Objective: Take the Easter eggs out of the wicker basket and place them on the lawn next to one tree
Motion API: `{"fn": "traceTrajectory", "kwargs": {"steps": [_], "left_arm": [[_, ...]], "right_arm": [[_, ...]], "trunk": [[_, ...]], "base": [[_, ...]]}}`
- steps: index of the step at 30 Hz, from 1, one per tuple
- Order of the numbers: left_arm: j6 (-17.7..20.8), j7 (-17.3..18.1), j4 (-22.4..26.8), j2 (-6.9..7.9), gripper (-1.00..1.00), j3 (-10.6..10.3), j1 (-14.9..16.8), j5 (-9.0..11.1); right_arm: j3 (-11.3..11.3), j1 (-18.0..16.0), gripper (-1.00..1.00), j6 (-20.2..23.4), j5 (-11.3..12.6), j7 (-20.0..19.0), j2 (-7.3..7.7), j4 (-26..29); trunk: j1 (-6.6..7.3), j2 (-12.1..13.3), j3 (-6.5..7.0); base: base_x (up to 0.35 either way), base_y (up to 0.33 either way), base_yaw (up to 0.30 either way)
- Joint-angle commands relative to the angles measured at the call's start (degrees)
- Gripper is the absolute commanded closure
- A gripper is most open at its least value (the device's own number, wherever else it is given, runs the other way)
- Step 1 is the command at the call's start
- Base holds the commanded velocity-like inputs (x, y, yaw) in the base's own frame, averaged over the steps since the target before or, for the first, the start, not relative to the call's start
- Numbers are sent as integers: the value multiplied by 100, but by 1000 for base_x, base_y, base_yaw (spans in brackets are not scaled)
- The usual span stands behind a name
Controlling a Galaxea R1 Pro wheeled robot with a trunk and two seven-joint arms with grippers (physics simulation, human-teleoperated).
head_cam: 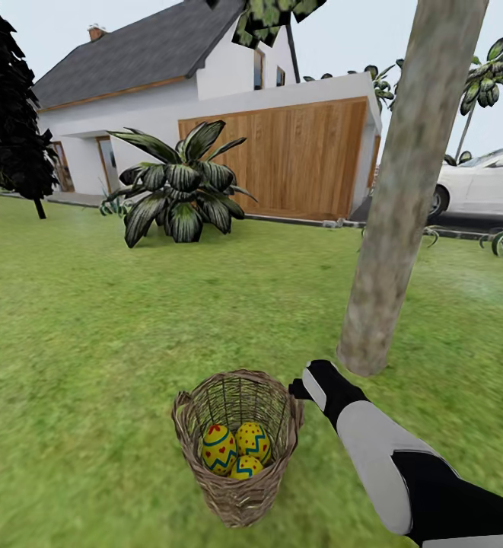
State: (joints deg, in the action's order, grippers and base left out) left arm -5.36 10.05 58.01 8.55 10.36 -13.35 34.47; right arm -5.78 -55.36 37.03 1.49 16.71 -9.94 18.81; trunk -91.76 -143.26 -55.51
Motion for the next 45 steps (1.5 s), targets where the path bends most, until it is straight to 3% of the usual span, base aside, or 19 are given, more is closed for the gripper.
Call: {"fn": "traceTrajectory", "kwargs": {"steps": [1,22,28,33,40,45], "left_arm": [[-1,32,0,2,-100,1,-1,60],[-1,32,0,2,-100,-6,-1,59],[-1,32,0,3,-100,-7,-1,52],[-1,32,-7,6,-100,-7,-1,51],[-1,-3,-24,6,-100,-7,6,45],[-1,-136,-33,6,-100,-14,7,43]], "right_arm": [[-37,-1,-100,15,18,32,-6,9],[-55,-1,-100,12,6,49,24,81],[-55,65,-100,65,6,59,28,505],[-66,349,-100,437,9,60,59,1067],[-123,408,-100,638,9,61,69,1178],[-144,416,-100,1124,6,61,70,1200]], "trunk": [[3,0,18],[426,765,403],[557,1005,511],[667,1206,601],[821,1486,727],[931,1687,816]], "base": [[0,0,0],[0,0,0],[0,0,0],[0,0,0],[0,0,0],[0,0,0]]}}
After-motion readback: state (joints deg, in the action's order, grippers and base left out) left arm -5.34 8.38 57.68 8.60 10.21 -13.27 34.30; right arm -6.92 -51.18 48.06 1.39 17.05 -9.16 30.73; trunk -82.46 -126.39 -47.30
